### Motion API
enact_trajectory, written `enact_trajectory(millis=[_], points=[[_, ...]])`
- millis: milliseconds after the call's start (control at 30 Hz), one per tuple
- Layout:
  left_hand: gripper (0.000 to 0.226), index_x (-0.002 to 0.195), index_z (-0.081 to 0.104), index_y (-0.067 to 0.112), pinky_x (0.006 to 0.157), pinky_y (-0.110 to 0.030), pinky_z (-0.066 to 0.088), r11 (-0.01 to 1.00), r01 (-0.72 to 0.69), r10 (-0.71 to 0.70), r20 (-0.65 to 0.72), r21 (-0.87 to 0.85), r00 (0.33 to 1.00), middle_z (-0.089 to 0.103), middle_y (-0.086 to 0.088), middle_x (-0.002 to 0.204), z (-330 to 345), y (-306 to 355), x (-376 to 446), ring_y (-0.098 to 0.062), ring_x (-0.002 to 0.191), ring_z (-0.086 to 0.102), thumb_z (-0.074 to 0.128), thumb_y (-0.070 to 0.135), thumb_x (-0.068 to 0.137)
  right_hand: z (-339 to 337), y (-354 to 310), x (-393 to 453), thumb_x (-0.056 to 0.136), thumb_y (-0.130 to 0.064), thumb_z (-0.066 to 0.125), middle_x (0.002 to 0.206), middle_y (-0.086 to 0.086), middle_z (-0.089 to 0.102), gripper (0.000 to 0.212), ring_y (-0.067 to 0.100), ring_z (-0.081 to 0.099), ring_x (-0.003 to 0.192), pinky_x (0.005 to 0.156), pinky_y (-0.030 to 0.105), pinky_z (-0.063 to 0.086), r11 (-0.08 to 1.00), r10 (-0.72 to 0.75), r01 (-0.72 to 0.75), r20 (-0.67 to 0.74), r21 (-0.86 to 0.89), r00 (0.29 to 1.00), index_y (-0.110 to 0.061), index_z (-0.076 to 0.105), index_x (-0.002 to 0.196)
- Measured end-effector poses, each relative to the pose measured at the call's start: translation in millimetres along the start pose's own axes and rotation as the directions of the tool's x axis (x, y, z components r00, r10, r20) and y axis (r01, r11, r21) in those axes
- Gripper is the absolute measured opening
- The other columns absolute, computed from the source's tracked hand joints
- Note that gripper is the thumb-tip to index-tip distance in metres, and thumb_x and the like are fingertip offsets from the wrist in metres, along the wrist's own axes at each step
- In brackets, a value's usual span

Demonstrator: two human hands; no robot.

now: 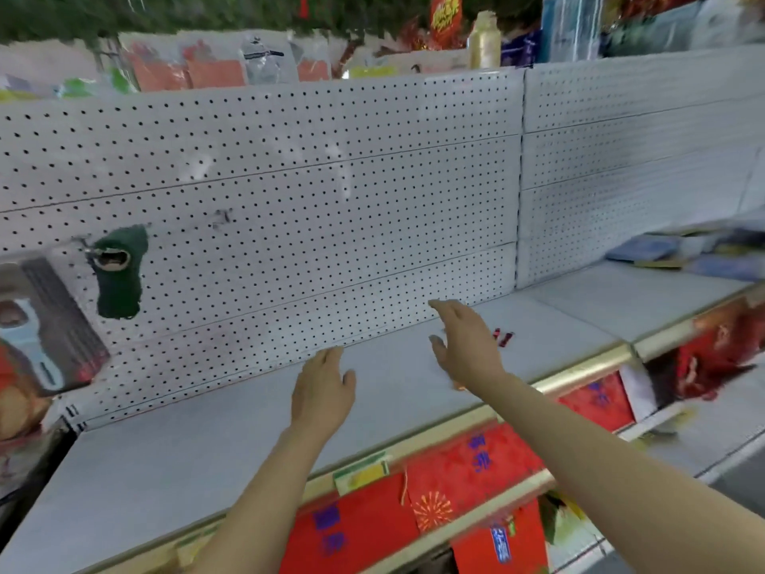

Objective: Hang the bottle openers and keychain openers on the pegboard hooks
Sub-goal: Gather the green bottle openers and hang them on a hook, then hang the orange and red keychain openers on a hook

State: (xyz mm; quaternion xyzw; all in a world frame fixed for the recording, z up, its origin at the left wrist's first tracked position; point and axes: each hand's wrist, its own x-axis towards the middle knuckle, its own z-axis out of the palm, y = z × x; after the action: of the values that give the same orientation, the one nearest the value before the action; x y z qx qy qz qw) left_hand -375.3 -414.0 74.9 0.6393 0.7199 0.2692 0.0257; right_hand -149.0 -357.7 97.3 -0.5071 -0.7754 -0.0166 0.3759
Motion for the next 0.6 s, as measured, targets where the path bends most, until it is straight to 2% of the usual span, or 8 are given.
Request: enact_trajectory(millis=[200,333,500,600], points=[[0.049,0.15,0.039,0.016,0.109,-0.037,0.038,0.998,-0.063,0.062,0.132,0.007,0.989,0.04,-0.002,0.153,70,64,26,-0.023,0.137,0.038,0.043,0.029,0.102,-14,100,-12,0.082,-0.008,0.069,0.117,0.014,0.062,0.051,0.036,0.063,0.092,0.076,0.042,0.051,0.992,0.085,-0.081,0.034,-0.101,0.996,-0.006,0.055,0.131],[0.044,0.144,0.047,0.017,0.103,-0.035,0.042,0.996,-0.086,0.084,0.235,0.001,0.968,0.047,-0.003,0.147,118,86,53,-0.023,0.131,0.046,0.045,0.028,0.102,-7,158,-16,0.081,-0.007,0.069,0.117,0.013,0.062,0.052,0.035,0.061,0.096,0.079,0.042,0.051,0.978,0.161,-0.151,0.063,-0.142,0.985,-0.006,0.055,0.13],[0.024,0.115,0.069,0.022,0.081,-0.031,0.051,0.996,-0.081,0.064,0.388,0.028,0.919,0.065,-0.002,0.116,171,108,89,-0.021,0.102,0.063,0.057,0.023,0.095,16,219,-14,0.082,-0.006,0.067,0.121,0.012,0.062,0.053,0.035,0.061,0.102,0.085,0.043,0.05,0.959,0.229,-0.2,0.131,-0.202,0.965,-0.007,0.053,0.133],[0.018,0.1,0.068,0.019,0.079,-0.029,0.05,0.998,-0.051,0.024,0.509,0.04,0.86,0.066,-0.001,0.105,190,114,103,-0.022,0.098,0.064,0.071,0.026,0.085,32,245,-6,0.086,-0.008,0.063,0.126,0.01,0.06,0.051,0.031,0.059,0.109,0.089,0.04,0.049,0.954,0.254,-0.208,0.21,-0.216,0.944,-0.009,0.052,0.135]])
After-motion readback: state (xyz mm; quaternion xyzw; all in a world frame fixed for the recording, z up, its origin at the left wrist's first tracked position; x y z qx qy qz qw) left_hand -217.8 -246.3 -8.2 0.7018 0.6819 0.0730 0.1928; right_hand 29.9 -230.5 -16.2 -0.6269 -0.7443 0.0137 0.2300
